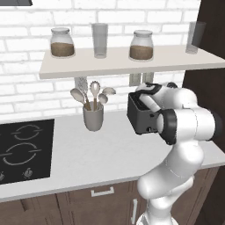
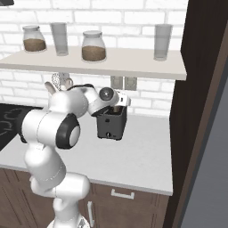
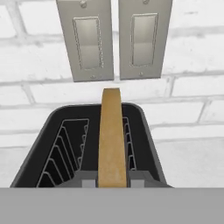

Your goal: Start the toaster. Once the lever pops up, take the bread to the plate on the dining counter.

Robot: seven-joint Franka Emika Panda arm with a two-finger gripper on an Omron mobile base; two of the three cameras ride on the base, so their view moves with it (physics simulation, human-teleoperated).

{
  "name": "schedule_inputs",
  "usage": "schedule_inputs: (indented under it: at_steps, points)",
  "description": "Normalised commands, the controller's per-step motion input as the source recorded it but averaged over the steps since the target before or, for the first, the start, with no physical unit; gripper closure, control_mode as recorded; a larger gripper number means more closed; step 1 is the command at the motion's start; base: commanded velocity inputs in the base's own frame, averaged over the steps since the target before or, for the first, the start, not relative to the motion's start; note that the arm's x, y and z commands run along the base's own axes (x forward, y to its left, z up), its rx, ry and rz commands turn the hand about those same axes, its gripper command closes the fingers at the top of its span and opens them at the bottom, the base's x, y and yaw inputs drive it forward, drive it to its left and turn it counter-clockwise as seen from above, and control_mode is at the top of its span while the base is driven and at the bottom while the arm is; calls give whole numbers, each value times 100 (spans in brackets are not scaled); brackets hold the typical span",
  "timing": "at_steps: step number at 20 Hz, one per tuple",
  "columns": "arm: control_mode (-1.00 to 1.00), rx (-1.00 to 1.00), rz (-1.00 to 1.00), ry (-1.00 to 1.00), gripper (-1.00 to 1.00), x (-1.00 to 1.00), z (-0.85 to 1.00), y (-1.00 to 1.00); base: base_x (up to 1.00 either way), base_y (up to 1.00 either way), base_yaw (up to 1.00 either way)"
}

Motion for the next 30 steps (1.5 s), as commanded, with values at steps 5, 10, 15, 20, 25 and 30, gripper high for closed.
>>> schedule_inputs:
  at_steps: [5, 10, 15, 20, 25, 30]
  points:
    - [-100, 0, 0, -1, 100, -20, 34, 0, 0, 0, 0]
    - [-100, 0, 0, 0, 100, -50, 40, 0, 0, 0, 0]
    - [-100, 0, 0, 0, 100, -48, 55, 3, 0, 0, 0]
    - [-100, 0, 0, 1, 100, -43, 57, 9, 0, 0, 0]
    - [-100, -1, 0, 11, 100, -52, 39, 16, 0, 0, 0]
    - [-100, -1, 0, 12, 100, -86, 3, 17, 0, 0, 0]
